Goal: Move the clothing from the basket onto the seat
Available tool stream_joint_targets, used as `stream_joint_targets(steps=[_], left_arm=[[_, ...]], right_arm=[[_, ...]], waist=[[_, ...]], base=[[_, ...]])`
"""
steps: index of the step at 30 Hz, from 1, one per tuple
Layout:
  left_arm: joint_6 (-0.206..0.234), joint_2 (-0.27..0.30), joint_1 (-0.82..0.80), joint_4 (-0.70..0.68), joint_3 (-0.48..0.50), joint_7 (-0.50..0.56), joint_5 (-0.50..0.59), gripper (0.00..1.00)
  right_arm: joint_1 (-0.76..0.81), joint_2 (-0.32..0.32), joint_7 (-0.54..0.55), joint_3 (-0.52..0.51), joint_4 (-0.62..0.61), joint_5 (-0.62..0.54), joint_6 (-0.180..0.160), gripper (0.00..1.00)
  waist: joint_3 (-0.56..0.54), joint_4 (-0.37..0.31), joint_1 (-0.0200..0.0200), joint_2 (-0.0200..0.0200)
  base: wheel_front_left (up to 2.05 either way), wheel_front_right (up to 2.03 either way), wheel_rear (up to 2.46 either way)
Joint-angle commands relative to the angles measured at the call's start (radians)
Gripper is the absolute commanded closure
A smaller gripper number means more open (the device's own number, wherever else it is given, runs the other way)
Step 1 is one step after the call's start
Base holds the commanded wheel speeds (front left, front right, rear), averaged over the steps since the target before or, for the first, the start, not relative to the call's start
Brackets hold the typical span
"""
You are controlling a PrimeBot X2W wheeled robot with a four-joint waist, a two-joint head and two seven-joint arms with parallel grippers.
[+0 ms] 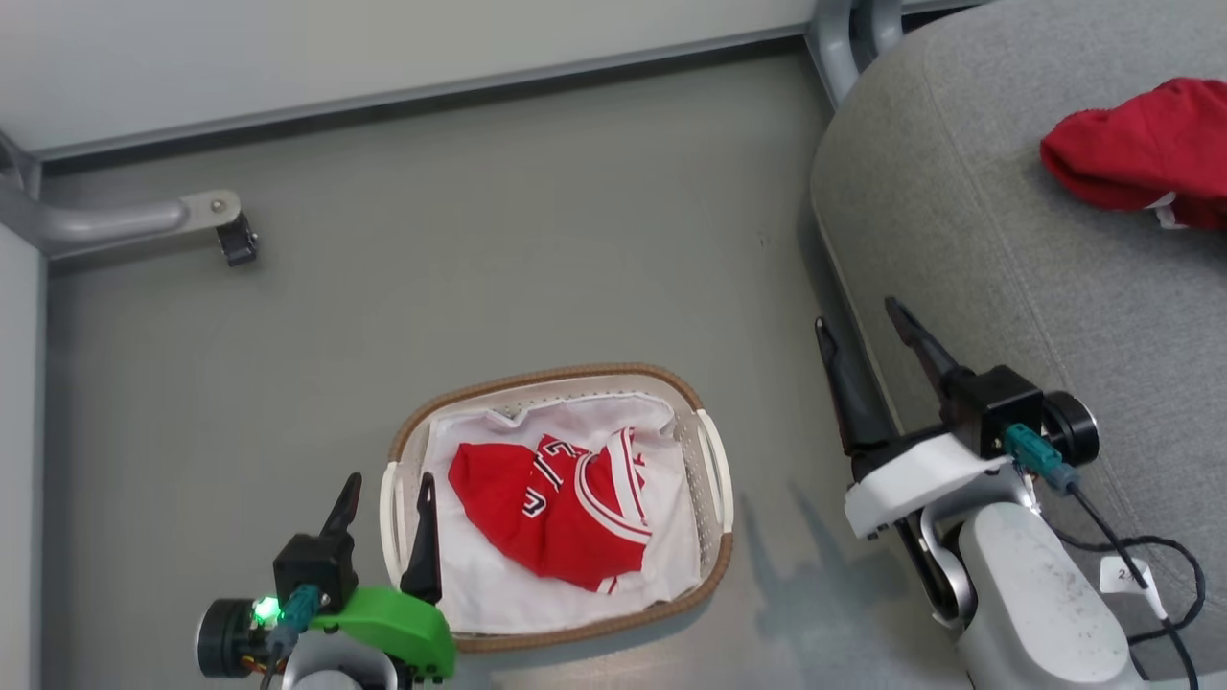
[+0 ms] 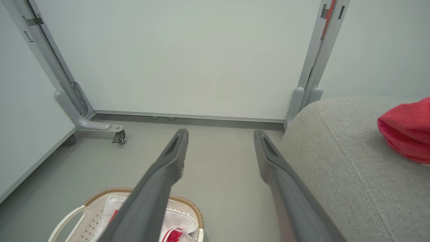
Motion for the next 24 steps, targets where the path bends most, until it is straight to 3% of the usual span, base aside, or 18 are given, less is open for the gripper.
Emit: stream_joint_targets(steps=[1, 24], left_arm=[[-0.004, 0.004, -0.034, 0.009, -0.004, -0.001, 0.008, 0.00], [-0.062, 0.005, -0.318, 0.151, -0.120, -0.001, 0.076, 0.00]], right_arm=[[-0.023, -0.004, -0.002, 0.003, -0.012, 0.007, -0.001, 0.00], [-0.194, -0.004, -0.002, 0.025, -0.108, 0.070, -0.001, 0.00]], waist=[[0.094, -0.028, 0.0001, 0.0000], [0.373, -0.090, 0.0001, 0.0000]], base=[[0.00, 0.00, 0.00], [0.00, 0.00, 0.00]])
